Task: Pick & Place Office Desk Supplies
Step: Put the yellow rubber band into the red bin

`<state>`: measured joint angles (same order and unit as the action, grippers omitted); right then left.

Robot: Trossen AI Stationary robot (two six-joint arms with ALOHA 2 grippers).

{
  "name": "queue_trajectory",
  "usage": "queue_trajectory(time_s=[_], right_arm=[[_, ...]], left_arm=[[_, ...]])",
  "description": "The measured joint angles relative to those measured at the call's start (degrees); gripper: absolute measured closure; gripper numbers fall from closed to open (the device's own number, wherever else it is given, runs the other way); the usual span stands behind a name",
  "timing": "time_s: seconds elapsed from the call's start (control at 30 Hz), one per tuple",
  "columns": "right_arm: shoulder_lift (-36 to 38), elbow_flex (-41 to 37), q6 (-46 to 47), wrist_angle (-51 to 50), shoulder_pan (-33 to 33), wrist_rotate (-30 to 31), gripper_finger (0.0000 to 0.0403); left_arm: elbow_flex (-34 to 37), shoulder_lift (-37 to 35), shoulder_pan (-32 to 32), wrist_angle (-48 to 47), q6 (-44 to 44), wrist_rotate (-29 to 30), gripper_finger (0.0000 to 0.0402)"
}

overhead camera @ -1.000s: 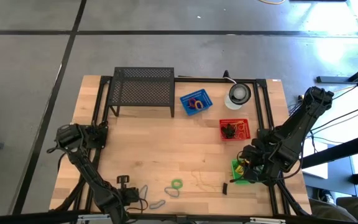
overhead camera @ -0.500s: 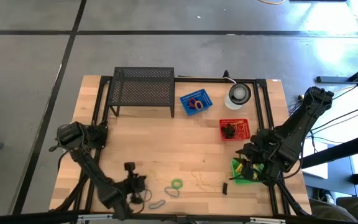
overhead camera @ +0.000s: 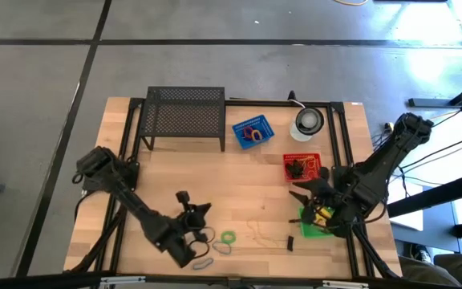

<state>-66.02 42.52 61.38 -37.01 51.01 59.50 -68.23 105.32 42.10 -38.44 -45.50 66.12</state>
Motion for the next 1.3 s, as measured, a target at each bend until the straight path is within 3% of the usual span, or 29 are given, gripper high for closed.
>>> queue_trajectory(time_s=[0.27, 0.47, 0.67, 0.8, 1.03, 1.3], right_arm=[[-0.1, 0.0, -26.4, 20.5, -5.8, -9.6, 0.0249], [-2.2, 0.0, -40.2, 33.9, -10.4, -15.8, 0.0246], [-7.0, 0.0, -48.5, 46.2, -15.7, -27.5, 0.0204], [-11.4, 0.0, -55.5, 53.9, -18.0, -33.7, 0.0167], [-17.3, 0.0, -66.4, 62.8, -20.7, -34.0, 0.0132], [-19.0, 0.0, -64.2, 64.9, -23.2, -33.9, 0.0131]], left_arm=[[0.0, -3.0, -4.5, 15.9, 15.1, 0.2, 0.0398], [-0.1, -4.5, -6.5, 30.6, 28.4, -7.5, 0.0398], [-0.1, -4.5, -8.7, 41.6, 38.6, -15.9, 0.0398], [-0.1, -4.5, -10.2, 45.2, 41.9, -17.2, 0.0398], [-0.1, -4.5, -13.1, 50.0, 46.6, -21.3, 0.0398], [-0.2, -4.5, -14.9, 55.1, 51.3, -21.2, 0.0398]])
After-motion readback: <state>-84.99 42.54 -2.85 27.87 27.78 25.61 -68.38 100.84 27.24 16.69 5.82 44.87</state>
